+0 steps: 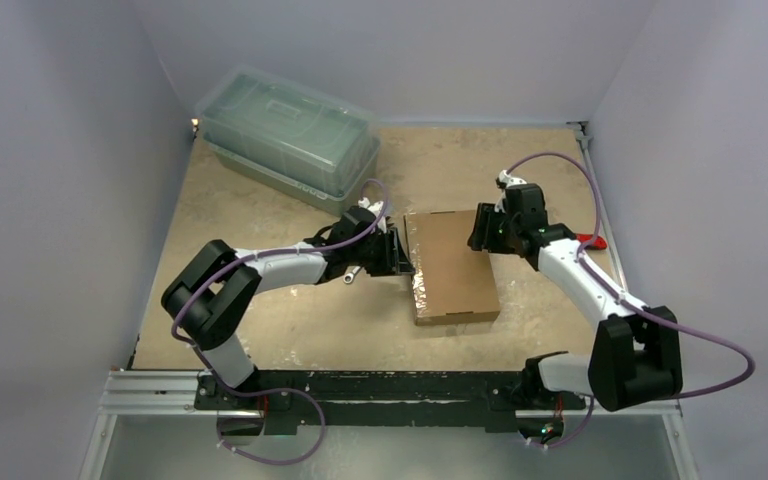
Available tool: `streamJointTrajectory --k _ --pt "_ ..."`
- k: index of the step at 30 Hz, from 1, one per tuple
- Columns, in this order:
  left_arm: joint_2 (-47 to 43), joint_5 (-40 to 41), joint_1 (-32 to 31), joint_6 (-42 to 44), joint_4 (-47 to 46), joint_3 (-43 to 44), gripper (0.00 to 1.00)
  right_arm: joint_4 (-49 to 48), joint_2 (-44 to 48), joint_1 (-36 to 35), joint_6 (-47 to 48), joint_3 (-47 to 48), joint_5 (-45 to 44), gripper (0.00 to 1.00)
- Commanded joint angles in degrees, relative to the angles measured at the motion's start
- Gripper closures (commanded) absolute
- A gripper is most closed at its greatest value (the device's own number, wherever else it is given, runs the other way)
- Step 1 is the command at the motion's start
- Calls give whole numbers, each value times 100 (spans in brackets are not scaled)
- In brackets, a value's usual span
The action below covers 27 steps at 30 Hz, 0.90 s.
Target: Unpack the express box
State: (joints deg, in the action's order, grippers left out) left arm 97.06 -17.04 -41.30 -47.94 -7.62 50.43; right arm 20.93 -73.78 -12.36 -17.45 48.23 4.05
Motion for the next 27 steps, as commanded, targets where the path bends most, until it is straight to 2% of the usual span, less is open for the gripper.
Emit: streamJointTrajectory --k 1,17,27 --pt "-109 282 -7 250 128 48 64 -168 -88 -20 -104 -32 -195 44" --pt "-444 673 -6 353 301 -336 68 -93 -459 -17 -111 39 -361 49" --pt "-285 1239 -55 439 744 -152 72 -111 -458 -27 -129 18 -366 50"
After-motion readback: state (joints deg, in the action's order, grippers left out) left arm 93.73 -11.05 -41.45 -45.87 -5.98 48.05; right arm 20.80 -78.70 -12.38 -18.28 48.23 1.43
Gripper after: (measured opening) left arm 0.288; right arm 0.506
